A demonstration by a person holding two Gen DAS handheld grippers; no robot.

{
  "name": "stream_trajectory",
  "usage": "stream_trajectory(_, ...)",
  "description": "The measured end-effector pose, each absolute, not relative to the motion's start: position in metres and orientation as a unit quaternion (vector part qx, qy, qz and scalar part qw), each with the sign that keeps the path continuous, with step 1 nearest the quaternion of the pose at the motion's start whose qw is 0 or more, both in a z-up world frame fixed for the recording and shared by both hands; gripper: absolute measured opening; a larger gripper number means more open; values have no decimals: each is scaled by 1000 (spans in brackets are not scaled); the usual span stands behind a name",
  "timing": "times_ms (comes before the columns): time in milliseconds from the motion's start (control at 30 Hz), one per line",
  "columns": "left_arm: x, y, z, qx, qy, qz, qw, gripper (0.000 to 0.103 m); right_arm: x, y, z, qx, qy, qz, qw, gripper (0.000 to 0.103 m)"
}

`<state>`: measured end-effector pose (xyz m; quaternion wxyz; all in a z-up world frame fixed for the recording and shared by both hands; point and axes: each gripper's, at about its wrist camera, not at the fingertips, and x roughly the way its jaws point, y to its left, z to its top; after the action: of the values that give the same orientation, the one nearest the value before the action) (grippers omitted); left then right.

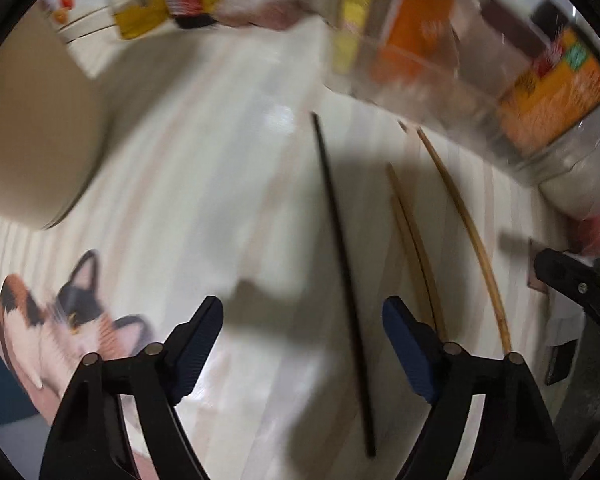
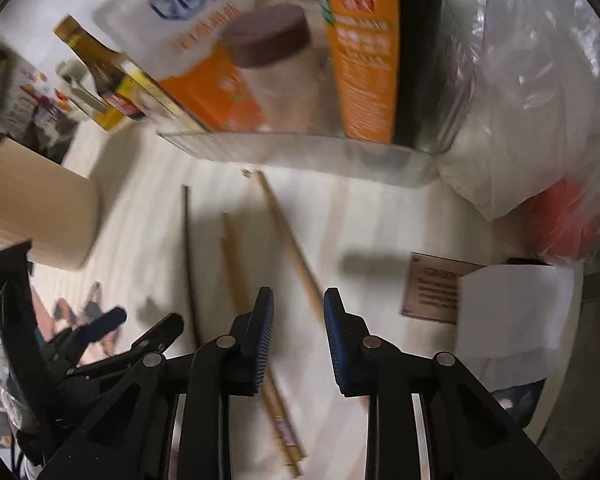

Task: Organize utensils
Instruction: 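Grasp a dark chopstick with the left tool while the right tool grasps a light wooden one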

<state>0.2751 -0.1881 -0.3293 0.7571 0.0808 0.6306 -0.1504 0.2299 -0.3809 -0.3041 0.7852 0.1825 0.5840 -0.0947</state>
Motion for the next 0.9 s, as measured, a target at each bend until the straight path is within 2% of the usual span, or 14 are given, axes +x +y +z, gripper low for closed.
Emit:
stream_trajectory(67, 278, -196, -337, 92, 633, -149, 754, 70, 236, -383, -311, 165, 599, -88, 779, 27)
stream_trajectory(133, 278, -203, -338, 113, 623, -147, 760, 69, 244, -381, -318, 145, 611, -81, 774, 28)
stream_trajectory(233, 277, -205, -336, 116, 618, -156, 762, 52, 253, -379, -331, 124, 634, -70, 760, 28)
stream_trajectory(300, 276, -204, -333, 118, 614, -159, 764, 15, 258, -375, -342, 110, 652, -60, 748, 28)
stream_trajectory(367, 275, -202, -334, 119, 617, -161, 761, 6, 261, -371, -350, 100, 665, -54, 738, 28)
stream_trajectory(467, 278, -191, -333, 104, 624, -160, 758, 4, 263, -364, -358, 80, 675, -51, 732, 28)
stream_trajectory(500, 280, -186, -331, 101, 626, -156, 757, 4, 263, -363, -359, 70, 677, -57, 730, 23)
stream_trajectory(533, 279, -180, -331, 95, 630, -153, 756, 4, 262, -363, -361, 76, 679, -58, 728, 9)
stream_trajectory(900, 237, -121, -330, 54, 672, -144, 724, 4, 218, -363, -377, 141, 715, -62, 682, 7)
